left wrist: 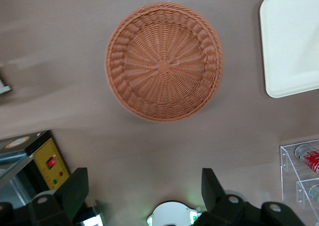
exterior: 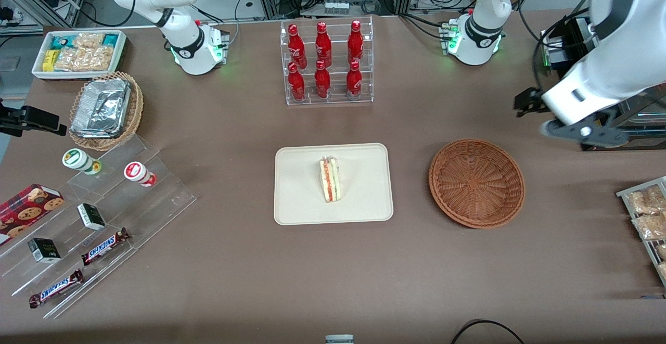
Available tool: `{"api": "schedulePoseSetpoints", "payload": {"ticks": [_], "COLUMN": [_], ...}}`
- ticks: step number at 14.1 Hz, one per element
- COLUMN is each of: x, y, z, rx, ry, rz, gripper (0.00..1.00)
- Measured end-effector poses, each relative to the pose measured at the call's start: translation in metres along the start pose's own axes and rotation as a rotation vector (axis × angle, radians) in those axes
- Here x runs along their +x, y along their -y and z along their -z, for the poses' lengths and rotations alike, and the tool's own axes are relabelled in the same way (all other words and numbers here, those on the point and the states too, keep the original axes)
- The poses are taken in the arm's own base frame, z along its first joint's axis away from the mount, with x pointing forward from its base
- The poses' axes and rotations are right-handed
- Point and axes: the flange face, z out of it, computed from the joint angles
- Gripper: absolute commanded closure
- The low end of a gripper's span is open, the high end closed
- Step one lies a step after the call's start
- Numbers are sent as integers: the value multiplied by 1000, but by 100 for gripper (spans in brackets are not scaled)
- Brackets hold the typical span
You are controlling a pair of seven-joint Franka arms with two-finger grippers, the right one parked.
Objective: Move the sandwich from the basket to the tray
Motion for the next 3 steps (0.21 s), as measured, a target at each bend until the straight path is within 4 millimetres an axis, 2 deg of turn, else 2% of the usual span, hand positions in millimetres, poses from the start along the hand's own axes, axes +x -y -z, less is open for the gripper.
{"api": "schedulePoseSetpoints", "payload": {"ticks": [3], "x": [-17], "y": [22], "z": [18], "rx": [-4], "ry": [-32], "rz": [43], "gripper": [0]}}
